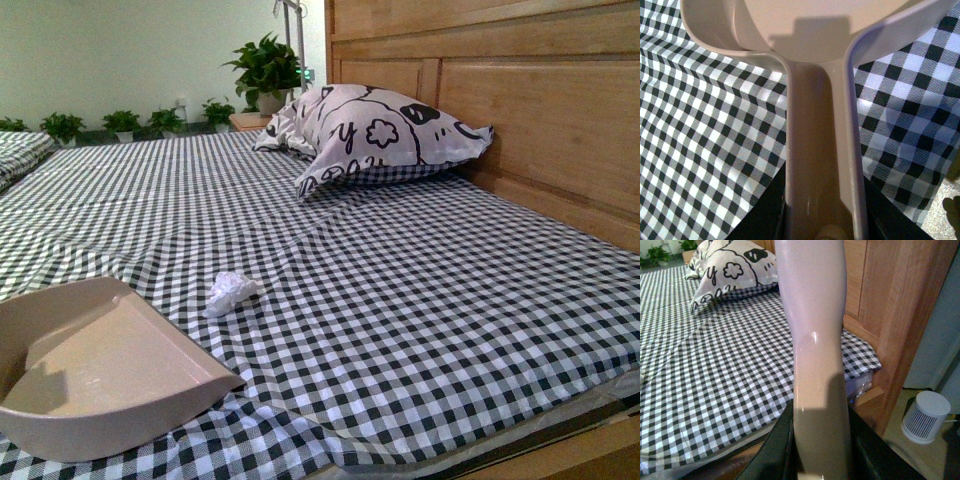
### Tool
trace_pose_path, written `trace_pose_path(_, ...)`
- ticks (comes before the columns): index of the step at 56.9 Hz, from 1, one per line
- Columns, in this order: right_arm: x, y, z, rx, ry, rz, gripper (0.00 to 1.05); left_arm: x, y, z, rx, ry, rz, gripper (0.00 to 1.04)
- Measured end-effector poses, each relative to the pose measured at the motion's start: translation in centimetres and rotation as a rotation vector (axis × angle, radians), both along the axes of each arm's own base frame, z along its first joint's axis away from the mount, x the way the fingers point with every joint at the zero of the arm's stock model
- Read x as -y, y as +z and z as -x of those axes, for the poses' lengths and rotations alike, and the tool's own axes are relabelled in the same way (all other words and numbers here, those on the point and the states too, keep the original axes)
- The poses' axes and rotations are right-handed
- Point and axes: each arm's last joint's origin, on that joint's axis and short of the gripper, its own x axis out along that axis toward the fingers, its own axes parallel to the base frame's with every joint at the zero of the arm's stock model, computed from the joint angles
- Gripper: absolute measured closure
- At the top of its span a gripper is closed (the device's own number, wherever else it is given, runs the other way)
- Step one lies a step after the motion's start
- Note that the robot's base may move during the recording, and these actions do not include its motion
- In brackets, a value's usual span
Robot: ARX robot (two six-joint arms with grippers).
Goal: Clean up trash
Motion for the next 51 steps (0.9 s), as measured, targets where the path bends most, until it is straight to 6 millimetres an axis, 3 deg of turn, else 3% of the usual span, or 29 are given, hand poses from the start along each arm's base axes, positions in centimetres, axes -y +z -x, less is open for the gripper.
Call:
trace_pose_path(38,0.0,0.0,0.0,-0.002,0.0,0.001,0.84,0.0,-0.2,0.3,-0.066,-0.009,-0.022,0.79)
trace_pose_path(45,-0.5,0.0,-0.1,-0.177,0.185,0.014,0.84,0.0,-0.2,0.3,-0.066,-0.009,-0.023,0.79)
trace_pose_path(51,-1.6,-0.3,-2.6,-0.234,0.345,-0.014,0.84,0.0,-0.3,0.3,-0.067,-0.01,-0.023,0.79)
